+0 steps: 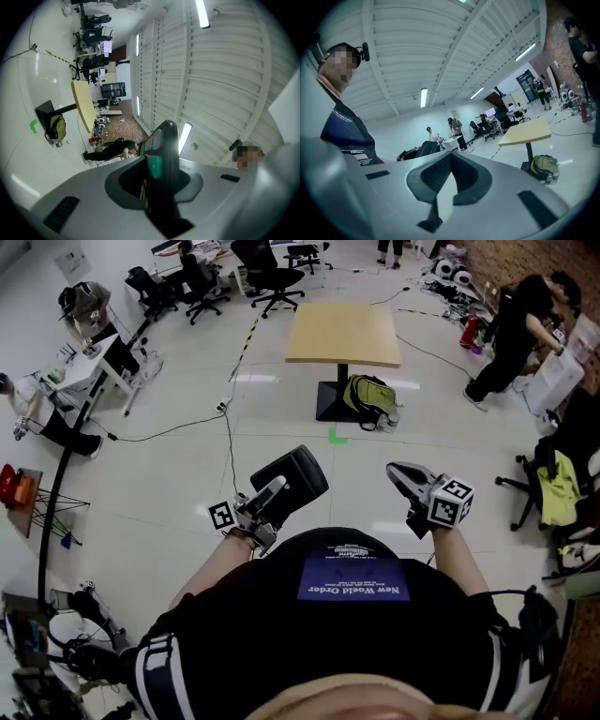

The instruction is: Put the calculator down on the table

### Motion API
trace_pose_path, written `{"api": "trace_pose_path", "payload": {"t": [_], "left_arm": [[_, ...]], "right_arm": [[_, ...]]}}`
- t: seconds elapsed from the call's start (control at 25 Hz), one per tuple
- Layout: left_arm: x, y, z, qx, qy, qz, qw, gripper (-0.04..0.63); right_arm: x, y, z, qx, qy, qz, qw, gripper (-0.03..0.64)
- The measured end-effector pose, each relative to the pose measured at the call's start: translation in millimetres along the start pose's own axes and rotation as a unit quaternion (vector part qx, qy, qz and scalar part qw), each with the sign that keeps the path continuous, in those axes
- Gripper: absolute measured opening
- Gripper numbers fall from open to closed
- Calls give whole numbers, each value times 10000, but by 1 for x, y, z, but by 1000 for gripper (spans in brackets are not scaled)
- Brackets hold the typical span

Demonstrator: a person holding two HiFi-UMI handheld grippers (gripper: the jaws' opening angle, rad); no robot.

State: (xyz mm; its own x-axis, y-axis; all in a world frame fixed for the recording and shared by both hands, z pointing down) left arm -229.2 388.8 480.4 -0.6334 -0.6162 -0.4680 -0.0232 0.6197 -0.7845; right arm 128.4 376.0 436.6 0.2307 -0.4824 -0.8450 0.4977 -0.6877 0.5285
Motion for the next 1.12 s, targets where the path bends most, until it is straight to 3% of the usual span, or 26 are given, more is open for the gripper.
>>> {"api": "trace_pose_path", "payload": {"t": [0.16, 0.32, 0.6, 0.8, 0.96, 1.12], "left_arm": [[19, -51, 33, 53, 48, -214, 9997, 100], [42, -105, 71, -225, -154, -337, 9991, 100], [164, -158, 126, -723, -630, -560, 9938, 100], [235, -207, 130, -733, -850, -632, 9917, 100], [262, -240, 152, -704, -816, -684, 9918, 100], [264, -266, 174, -639, -692, -788, 9924, 100]], "right_arm": [[10, 55, 15, -48, -23, 29, 10000, -17], [30, 93, 32, -310, 5, 8, 9995, -17], [107, 114, 113, -805, 302, -241, 9960, -17], [128, 140, 173, -1006, 535, 102, 9934, -17], [144, 167, 202, -993, 411, 105, 9942, -17], [164, 212, 206, -983, 337, 204, 9944, -17]]}}
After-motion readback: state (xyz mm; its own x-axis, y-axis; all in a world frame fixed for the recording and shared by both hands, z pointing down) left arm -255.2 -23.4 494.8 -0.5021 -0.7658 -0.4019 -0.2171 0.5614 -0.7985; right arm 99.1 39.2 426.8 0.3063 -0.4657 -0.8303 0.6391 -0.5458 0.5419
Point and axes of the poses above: the fingertips, and each gripper's own axes: z forward along the fingers, y to its right, x out of its top, the point moved 8 cm from there along -z, backward along the fingers, and after that the axes turned 10 degrees about z, right-handed, at the moved point
